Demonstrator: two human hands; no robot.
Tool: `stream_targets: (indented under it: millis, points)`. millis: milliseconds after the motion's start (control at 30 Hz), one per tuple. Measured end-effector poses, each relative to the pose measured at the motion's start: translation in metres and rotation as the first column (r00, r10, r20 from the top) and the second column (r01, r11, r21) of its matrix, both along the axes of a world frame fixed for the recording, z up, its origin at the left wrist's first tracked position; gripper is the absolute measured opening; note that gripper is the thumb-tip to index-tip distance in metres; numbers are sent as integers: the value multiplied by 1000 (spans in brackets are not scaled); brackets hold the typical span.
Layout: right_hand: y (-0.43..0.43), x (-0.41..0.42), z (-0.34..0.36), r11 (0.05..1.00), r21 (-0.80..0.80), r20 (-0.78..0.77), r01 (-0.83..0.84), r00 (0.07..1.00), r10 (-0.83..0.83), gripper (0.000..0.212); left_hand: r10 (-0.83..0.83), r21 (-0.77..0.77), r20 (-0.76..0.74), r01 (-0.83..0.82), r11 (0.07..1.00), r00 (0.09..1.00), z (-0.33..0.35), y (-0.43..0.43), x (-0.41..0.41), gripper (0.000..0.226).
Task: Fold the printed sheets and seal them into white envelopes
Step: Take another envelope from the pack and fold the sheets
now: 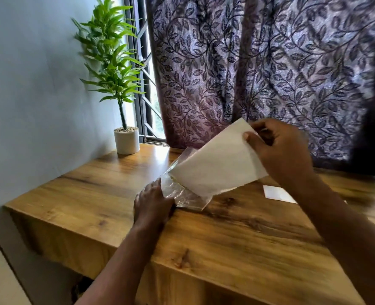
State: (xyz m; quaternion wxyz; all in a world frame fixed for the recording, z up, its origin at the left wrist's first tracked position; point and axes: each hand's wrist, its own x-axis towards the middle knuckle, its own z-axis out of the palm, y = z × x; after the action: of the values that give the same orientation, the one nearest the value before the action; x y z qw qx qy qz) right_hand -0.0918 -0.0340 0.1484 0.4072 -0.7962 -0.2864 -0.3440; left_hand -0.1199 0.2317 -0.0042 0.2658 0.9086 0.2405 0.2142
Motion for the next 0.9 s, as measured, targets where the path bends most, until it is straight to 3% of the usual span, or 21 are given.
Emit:
stream_targets:
  millis: [167, 300, 400, 467, 567, 667, 767, 900]
  points:
    - [-60, 25, 0, 975, 217, -117, 46, 993, -21, 19, -30, 38, 73, 27, 999, 997, -5, 6, -1, 66]
    - [-102, 33, -3, 952, 302, -127, 48, 992, -9, 14, -1, 86, 354, -31, 996, 935, 3, -2, 0, 64]
    - [-129, 36, 1, 947, 320, -131, 33, 991, 10, 13, -182, 160, 508, 115, 980, 842, 30, -41, 13, 46]
    - [-138, 39, 1, 960, 279, -141, 14, 990, 26, 13, -298, 121, 574, 280, 952, 763, 55, -80, 23, 32]
    - [-152, 45, -5, 976, 218, -162, -24, 985, 60, 22, -423, 11, 540, 497, 868, 727, 90, -154, 35, 28]
    - [-164, 49, -14, 973, 212, -200, -86, 971, 130, 21, -623, 99, 412, 647, 756, 665, 114, -210, 46, 32]
    - [-177, 53, -18, 968, 231, -189, -94, 972, 139, 7, -662, 218, 303, 626, 748, 686, 137, -238, 56, 26]
    - [-198, 53, -21, 885, 447, -197, -127, 952, 236, 13, -603, 102, 395, 620, 778, 693, 152, -247, 68, 19]
